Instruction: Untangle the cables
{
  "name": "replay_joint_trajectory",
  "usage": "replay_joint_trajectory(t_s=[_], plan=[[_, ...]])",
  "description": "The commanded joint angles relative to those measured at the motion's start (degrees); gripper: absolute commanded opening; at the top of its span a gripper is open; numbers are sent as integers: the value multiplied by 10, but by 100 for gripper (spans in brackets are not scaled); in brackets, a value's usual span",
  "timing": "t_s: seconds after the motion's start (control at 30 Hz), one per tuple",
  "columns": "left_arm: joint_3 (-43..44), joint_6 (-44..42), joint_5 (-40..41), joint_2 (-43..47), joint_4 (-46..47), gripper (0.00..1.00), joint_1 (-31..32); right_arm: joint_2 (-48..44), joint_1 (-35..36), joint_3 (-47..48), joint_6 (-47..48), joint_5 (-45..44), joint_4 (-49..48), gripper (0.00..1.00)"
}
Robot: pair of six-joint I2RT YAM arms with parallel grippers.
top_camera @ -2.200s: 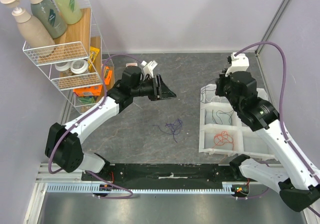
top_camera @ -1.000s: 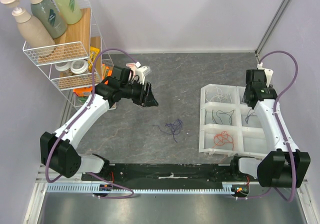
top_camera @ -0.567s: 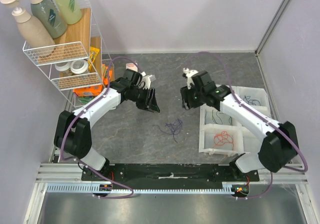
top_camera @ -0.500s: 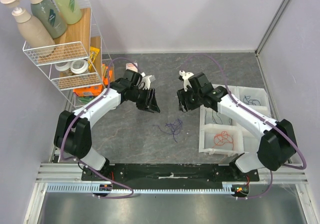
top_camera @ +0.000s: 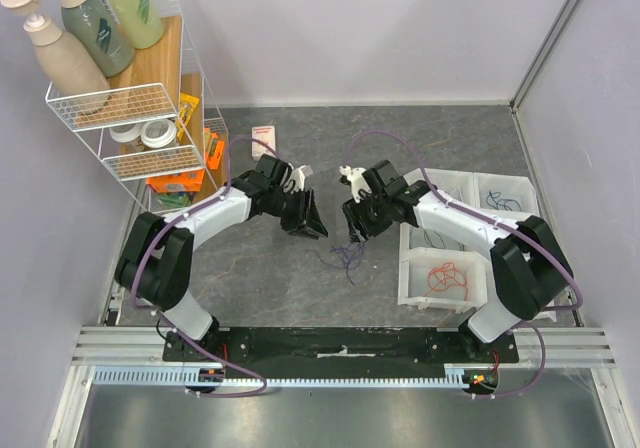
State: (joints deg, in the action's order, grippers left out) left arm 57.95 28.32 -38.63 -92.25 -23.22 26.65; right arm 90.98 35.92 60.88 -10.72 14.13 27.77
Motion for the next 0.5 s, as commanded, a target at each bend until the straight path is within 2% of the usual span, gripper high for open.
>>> replay_joint_trajectory(t_s=[0.0, 0.13, 0.3, 0.47], plan=[[21, 22, -28, -30, 8, 41, 8, 13, 15, 5, 32, 17, -26, 59], [24, -5, 16, -25, -23, 46, 10, -10, 21, -4, 33, -12, -24, 62], [22, -74, 83, -26, -60, 52, 21, -54, 20, -34, 32, -80, -3, 73], [35, -168, 89, -46, -66, 52, 31, -84, 21, -59, 7, -60, 2, 78]])
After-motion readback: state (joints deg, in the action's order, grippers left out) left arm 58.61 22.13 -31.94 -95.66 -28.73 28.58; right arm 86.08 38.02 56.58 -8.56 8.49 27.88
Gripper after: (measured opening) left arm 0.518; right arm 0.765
